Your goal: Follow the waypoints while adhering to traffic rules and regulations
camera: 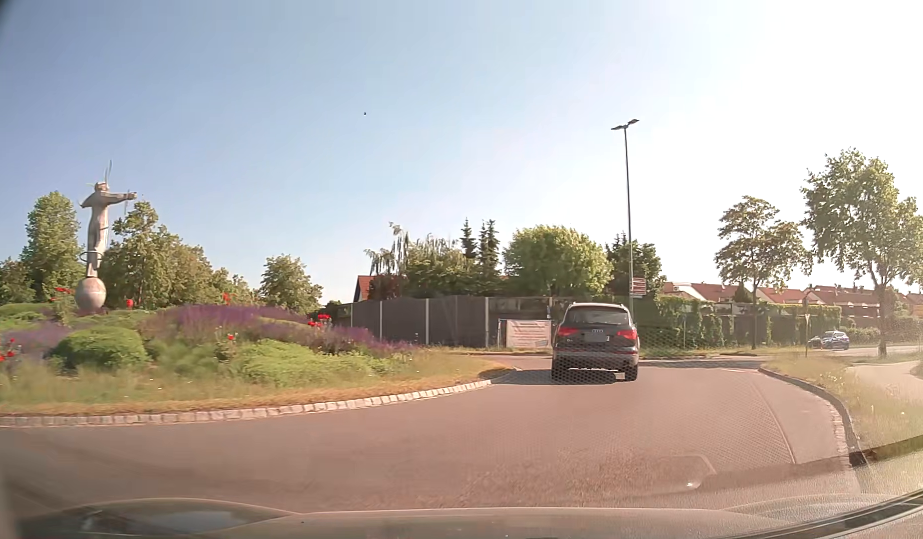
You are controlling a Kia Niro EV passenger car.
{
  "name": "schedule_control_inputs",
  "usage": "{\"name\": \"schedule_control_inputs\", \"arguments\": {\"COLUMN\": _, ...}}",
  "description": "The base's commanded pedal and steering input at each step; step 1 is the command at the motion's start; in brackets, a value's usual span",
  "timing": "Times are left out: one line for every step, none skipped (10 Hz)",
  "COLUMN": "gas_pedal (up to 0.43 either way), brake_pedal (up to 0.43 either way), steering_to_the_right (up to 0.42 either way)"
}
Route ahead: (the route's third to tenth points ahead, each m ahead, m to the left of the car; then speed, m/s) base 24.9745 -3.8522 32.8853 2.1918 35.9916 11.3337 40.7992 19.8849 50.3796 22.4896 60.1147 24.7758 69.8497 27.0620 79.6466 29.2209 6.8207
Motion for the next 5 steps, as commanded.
{"name": "schedule_control_inputs", "arguments": {"gas_pedal": 0.177, "brake_pedal": 0.012, "steering_to_the_right": 0.212}}
{"name": "schedule_control_inputs", "arguments": {"gas_pedal": 0.177, "brake_pedal": 0.012, "steering_to_the_right": 0.209}}
{"name": "schedule_control_inputs", "arguments": {"gas_pedal": 0.177, "brake_pedal": 0.012, "steering_to_the_right": 0.202}}
{"name": "schedule_control_inputs", "arguments": {"gas_pedal": 0.177, "brake_pedal": 0.012, "steering_to_the_right": 0.192}}
{"name": "schedule_control_inputs", "arguments": {"gas_pedal": 0.177, "brake_pedal": 0.012, "steering_to_the_right": 0.181}}
